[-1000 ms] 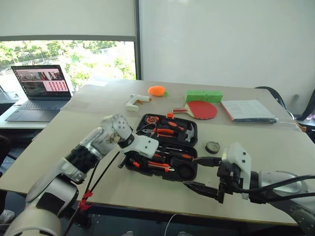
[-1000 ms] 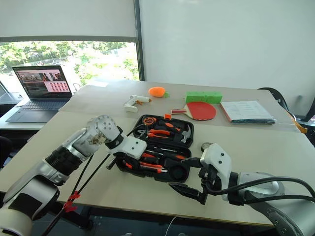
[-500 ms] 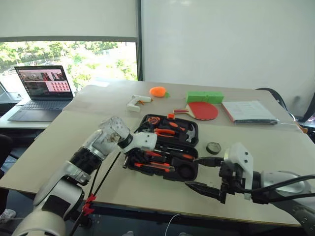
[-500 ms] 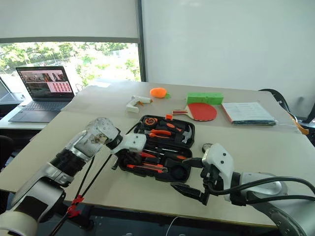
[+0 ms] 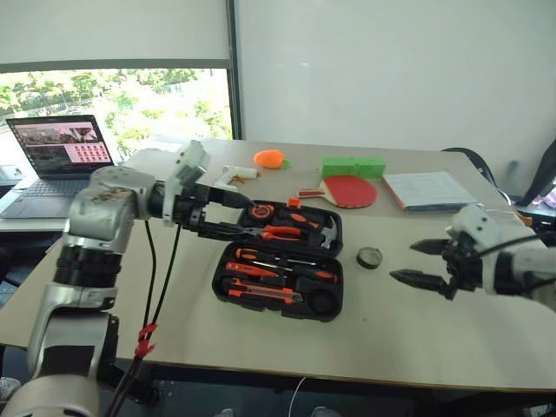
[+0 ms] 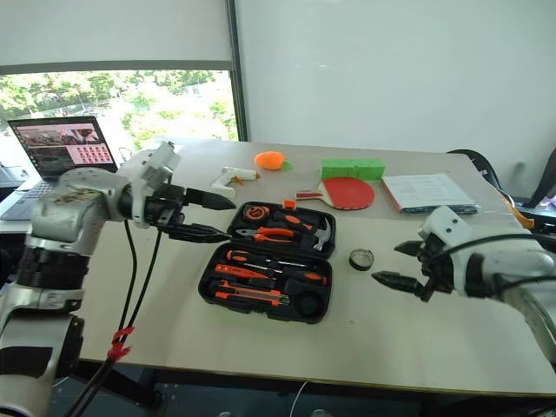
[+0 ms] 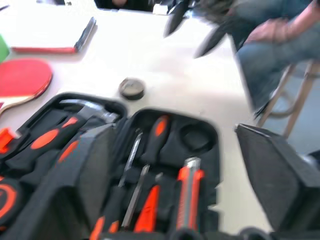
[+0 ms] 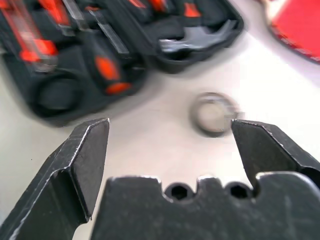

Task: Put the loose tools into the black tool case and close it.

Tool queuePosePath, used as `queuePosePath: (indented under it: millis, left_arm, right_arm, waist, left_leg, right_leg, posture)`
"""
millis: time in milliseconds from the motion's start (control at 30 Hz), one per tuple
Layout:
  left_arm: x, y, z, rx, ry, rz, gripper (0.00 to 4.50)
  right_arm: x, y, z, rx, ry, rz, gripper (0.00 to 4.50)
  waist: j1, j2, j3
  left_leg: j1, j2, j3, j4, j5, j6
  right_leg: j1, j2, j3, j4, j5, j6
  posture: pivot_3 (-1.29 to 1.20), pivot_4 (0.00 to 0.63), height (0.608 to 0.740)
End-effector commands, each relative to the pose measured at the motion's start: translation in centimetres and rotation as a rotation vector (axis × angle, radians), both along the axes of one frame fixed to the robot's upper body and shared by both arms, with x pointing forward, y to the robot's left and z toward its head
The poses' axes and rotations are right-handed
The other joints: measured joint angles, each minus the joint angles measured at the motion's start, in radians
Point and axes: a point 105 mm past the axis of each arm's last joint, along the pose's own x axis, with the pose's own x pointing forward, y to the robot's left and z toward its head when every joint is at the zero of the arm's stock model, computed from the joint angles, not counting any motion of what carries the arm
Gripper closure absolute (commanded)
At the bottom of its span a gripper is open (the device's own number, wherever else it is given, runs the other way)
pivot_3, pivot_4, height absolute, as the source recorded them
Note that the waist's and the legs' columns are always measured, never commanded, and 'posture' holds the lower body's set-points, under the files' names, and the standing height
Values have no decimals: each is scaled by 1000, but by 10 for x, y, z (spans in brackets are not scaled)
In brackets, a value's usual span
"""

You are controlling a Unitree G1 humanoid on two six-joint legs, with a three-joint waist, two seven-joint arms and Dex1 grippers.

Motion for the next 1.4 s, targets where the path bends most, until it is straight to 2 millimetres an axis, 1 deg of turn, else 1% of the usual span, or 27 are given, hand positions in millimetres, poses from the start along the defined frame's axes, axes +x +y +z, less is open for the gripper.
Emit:
queuePosePath:
  millis: [33,100,167,267,300,333,367,433,467,500,533,567,600,667,700,767,833,867,933,1033,1100,1200,1300,1400]
  left_arm:
    - [-12,0,3,7,-52,-6,8]
    - [-16,0,0,24,-70,1,8]
    - [-17,1,-2,46,-106,23,8]
    - [-20,-1,-2,58,-118,34,8]
    - [-21,-2,-1,55,-121,29,0]
    - [-21,-2,0,53,-125,27,0]
    - [-21,-3,1,53,-127,27,0]
    - [-21,-4,2,56,-130,27,0]
    - [-21,-4,2,57,-133,25,0]
    - [-21,-5,2,60,-136,23,0]
    - [-22,-6,3,63,-140,20,0]
    - [-22,-6,3,66,-143,18,0]
    - [-22,-6,3,68,-144,17,0]
    - [-22,-7,3,69,-143,14,0]
    - [-22,-7,3,70,-142,12,0]
    - [-23,-8,1,73,-141,5,0]
    - [-24,-11,-2,78,-138,-4,0]
    - [-25,-12,-4,80,-136,-8,0]
    - [-26,-12,-7,91,-138,-17,0]
    - [-24,-12,-9,100,-148,-15,0]
    - [-21,-12,-10,99,-151,-9,0]
    - [-20,-13,-12,114,-164,-18,0]
    - [-20,-13,-12,117,-168,-22,0]
    - [-20,-13,-12,119,-169,-27,0]
  right_arm:
    - [22,1,-12,-101,26,64,0]
    - [36,3,-22,-142,49,88,0]
    - [45,8,-31,-177,64,121,0]
    - [60,12,-42,-206,76,124,0]
    - [64,13,-45,-214,77,122,529]
    - [67,13,-47,-219,79,121,725]
    - [70,14,-49,-220,84,119,1121]
    - [73,15,-53,-219,92,119,1660]
    - [75,15,-57,-222,97,115,2076]
    - [76,15,-59,-227,96,113,2292]
    - [77,15,-60,-230,94,112,2843]
    - [77,15,-60,-229,93,114,2997]
    - [77,15,-58,-221,89,118,3469]
    - [74,15,-54,-211,81,128,4161]
    - [72,14,-52,-210,77,134,4424]
    - [67,12,-49,-207,74,147,4424]
    - [57,14,-34,-171,58,175,4424]
    - [50,19,-26,-148,42,202,4424]
    - [31,38,-8,-82,15,296,4424]
    - [-1,71,8,13,40,415,4424]
    - [-20,91,6,26,58,478,4424]
    - [-32,110,-8,-7,67,501,4424]
    - [-37,119,-22,-30,78,507,4424]
    - [-32,123,-36,-67,70,485,4424]
  waist:
    - [-1,1,0]
    - [0,1,1]
    - [1,2,2]
    - [5,2,2]
    - [8,2,3]
    - [9,3,3]
    - [11,3,3]
    - [12,4,4]
    - [13,4,4]
    - [13,4,4]
    - [13,4,4]
    - [13,4,4]
    - [13,4,4]
    - [13,4,4]
    - [13,5,4]
    - [16,5,5]
    - [20,6,5]
    - [22,8,6]
    - [23,10,7]
    - [17,10,8]
    - [15,10,8]
    - [20,10,8]
    - [23,10,8]
    - [24,10,8]
  left_leg:
    - [0,0,0,0,0,0]
    - [-1,0,0,0,0,0]
    - [-2,0,0,0,0,0]
    - [-3,0,0,0,0,0]
    - [-3,0,0,0,0,0]
    - [-2,-1,1,0,0,0]
    - [-2,-1,1,0,0,0]
    - [-2,-1,1,0,0,0]
    - [-2,-1,1,0,0,0]
    - [-2,-1,1,0,0,0]
    - [-2,-1,1,0,0,0]
    - [-2,-1,1,0,0,0]
    - [-2,-1,1,0,0,0]
    - [-1,-1,1,0,0,-1]
    - [-1,-1,1,0,0,-1]
    - [-1,-1,1,0,1,-1]
    - [-2,-1,1,0,1,-1]
    - [-2,-1,0,0,1,-1]
    - [-2,-1,0,0,1,-1]
    - [-1,0,0,-1,1,-1]
    - [-1,1,-1,-1,1,-1]
    - [0,0,-1,0,1,-1]
    - [0,0,0,1,1,-2]
    - [-1,-1,0,1,1,-2]
  right_leg:
    - [0,0,0,0,0,0]
    - [-1,0,0,0,0,0]
    - [-2,0,0,-1,0,0]
    - [-2,-1,0,-1,0,0]
    - [-2,-1,0,-1,0,0]
    - [-2,-1,0,-1,0,0]
    - [-2,-1,0,-1,0,0]
    - [-2,-1,0,-1,0,0]
    - [-2,-1,0,0,0,0]
    - [-2,-1,0,0,0,0]
    - [-2,-1,0,0,0,0]
    - [-2,-1,0,0,0,0]
    - [-2,-1,0,0,0,0]
    - [-1,-1,0,0,0,0]
    - [-2,-1,0,1,0,0]
    - [-2,-1,0,1,0,0]
    - [-2,-1,0,0,0,0]
    - [-2,-1,-1,0,0,0]
    - [-2,-1,0,0,0,0]
    - [-2,0,-1,1,0,0]
    - [-2,1,-1,2,1,-1]
    - [-1,1,-1,3,1,-1]
    - [-1,0,-1,3,1,-1]
    - [-1,0,-1,2,1,-1]
  posture:
    - [0,150,736]
    - [0,150,736]
    - [0,150,736]
    - [0,150,736]
    - [0,150,736]
    - [0,150,736]
    - [0,150,736]
    - [0,150,736]
    - [0,150,736]
    - [0,150,736]
    - [0,150,736]
    - [0,150,736]
    - [0,150,736]
    - [0,150,736]
    - [0,150,736]
    - [0,150,736]
    - [0,150,736]
    - [0,150,736]
    - [0,150,736]
    - [0,150,736]
    - [0,150,736]
    - [0,150,736]
    - [0,150,736]
    - [0,150,736]
